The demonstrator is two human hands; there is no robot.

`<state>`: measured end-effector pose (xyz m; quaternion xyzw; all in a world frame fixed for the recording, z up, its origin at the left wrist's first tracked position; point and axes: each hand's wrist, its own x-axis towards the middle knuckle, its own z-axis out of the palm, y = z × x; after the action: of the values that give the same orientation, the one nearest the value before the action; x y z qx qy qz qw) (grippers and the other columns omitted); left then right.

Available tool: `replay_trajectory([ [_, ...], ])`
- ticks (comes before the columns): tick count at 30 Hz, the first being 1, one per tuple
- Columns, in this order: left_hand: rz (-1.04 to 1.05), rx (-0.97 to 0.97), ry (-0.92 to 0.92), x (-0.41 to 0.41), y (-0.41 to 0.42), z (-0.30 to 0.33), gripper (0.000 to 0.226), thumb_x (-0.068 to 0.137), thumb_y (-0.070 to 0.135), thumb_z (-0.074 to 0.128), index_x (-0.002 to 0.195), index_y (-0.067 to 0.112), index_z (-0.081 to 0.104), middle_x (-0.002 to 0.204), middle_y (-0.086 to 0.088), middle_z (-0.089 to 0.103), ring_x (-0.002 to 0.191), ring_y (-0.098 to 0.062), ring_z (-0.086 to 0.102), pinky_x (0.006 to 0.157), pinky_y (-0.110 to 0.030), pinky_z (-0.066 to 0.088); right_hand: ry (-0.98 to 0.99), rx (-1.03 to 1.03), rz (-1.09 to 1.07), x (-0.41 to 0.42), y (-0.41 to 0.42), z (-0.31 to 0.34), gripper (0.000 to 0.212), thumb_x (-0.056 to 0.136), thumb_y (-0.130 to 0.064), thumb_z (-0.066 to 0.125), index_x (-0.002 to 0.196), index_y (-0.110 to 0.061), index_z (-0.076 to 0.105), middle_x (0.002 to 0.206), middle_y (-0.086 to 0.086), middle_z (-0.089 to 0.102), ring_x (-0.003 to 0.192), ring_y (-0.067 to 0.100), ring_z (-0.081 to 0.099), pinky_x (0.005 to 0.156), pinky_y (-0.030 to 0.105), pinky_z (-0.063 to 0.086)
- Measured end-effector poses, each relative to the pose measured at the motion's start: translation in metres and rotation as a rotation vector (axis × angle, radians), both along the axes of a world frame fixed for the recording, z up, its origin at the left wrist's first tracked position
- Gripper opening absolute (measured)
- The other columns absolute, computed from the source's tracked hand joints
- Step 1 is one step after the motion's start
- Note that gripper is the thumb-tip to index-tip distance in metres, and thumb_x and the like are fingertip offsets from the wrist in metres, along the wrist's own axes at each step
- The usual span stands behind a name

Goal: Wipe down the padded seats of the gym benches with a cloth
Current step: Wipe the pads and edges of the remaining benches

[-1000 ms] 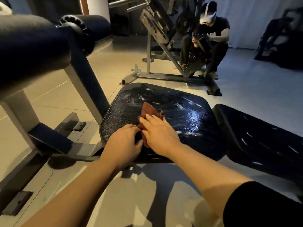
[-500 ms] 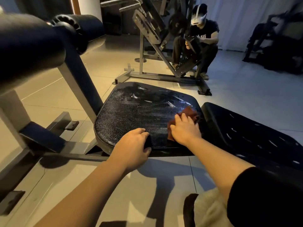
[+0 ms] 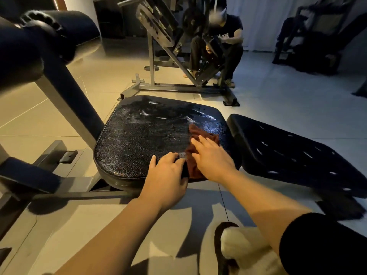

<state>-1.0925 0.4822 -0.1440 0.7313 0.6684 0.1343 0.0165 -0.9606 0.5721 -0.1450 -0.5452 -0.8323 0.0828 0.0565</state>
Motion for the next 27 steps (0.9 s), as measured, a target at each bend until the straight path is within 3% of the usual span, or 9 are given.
replay_trajectory([
  [6, -0.068, -0.011, -0.003, 0.017, 0.007, -0.003, 0.049, 0.094, 0.034, 0.05, 0.14, 0.018, 0.041, 0.147, 0.001, 0.033, 0.138, -0.019, 0.029, 0.118, -0.045, 0.008, 0.054, -0.077, -0.255, 0.054, 0.017, -0.004, 0.052, 0.104, -0.033, 0.031, 0.154, -0.026, 0.017, 0.163, -0.001, 0.011, 0.149, 0.021, 0.011, 0.12, 0.047, 0.017],
  [9, -0.09, 0.026, -0.025, 0.008, 0.006, -0.003, 0.051, 0.091, 0.031, 0.054, 0.137, 0.013, 0.045, 0.146, -0.003, 0.038, 0.134, -0.022, 0.034, 0.116, -0.036, 0.019, -0.009, -0.022, -0.252, 0.037, 0.01, -0.003, 0.052, 0.105, -0.031, 0.028, 0.154, -0.021, 0.017, 0.162, 0.006, 0.012, 0.149, 0.026, 0.012, 0.121, 0.046, 0.01],
  [15, 0.027, 0.068, -0.089, -0.027, -0.005, 0.002, 0.06, 0.081, 0.018, 0.069, 0.133, -0.004, 0.048, 0.138, -0.023, 0.045, 0.135, -0.037, 0.034, 0.116, -0.032, 0.016, 0.003, 0.09, 0.138, -0.038, -0.031, 0.0, 0.053, 0.103, -0.031, 0.035, 0.153, -0.023, 0.021, 0.161, 0.003, 0.016, 0.148, 0.022, 0.015, 0.121, 0.042, 0.008],
  [19, 0.032, 0.042, -0.023, -0.036, -0.008, -0.004, 0.062, 0.076, 0.028, 0.06, 0.13, -0.002, 0.051, 0.123, -0.018, 0.054, 0.122, -0.037, 0.045, 0.116, -0.039, 0.02, 0.019, 0.052, 0.26, -0.041, -0.04, 0.002, 0.052, 0.104, -0.029, 0.035, 0.154, -0.025, 0.021, 0.162, 0.0, 0.015, 0.148, 0.018, 0.013, 0.121, 0.04, 0.008],
  [21, 0.035, 0.0, 0.011, -0.026, -0.01, -0.002, 0.064, 0.082, 0.033, 0.058, 0.138, 0.005, 0.043, 0.138, -0.015, 0.044, 0.136, -0.035, 0.031, 0.114, -0.044, 0.02, 0.052, 0.015, 0.231, -0.023, -0.036, 0.003, 0.051, 0.104, -0.028, 0.037, 0.153, -0.028, 0.024, 0.162, -0.004, 0.016, 0.148, 0.015, 0.013, 0.12, 0.038, 0.008],
  [24, 0.011, -0.04, 0.068, -0.012, -0.012, -0.005, 0.07, 0.091, 0.04, 0.054, 0.149, 0.015, 0.024, 0.156, -0.006, 0.02, 0.147, -0.023, 0.008, 0.118, -0.046, 0.007, 0.124, -0.037, 0.059, 0.008, -0.023, 0.004, 0.049, 0.103, -0.028, 0.04, 0.151, -0.031, 0.03, 0.161, -0.007, 0.018, 0.148, 0.014, 0.014, 0.121, 0.04, 0.01],
  [27, -0.004, -0.053, 0.057, -0.009, -0.013, -0.006, 0.072, 0.093, 0.042, 0.052, 0.152, 0.017, 0.018, 0.159, -0.004, 0.013, 0.148, -0.021, 0.005, 0.119, -0.045, 0.002, 0.171, -0.099, -0.16, 0.034, -0.013, 0.007, 0.048, 0.103, -0.029, 0.04, 0.15, -0.033, 0.031, 0.161, -0.009, 0.018, 0.147, 0.016, 0.016, 0.12, 0.042, 0.017],
])
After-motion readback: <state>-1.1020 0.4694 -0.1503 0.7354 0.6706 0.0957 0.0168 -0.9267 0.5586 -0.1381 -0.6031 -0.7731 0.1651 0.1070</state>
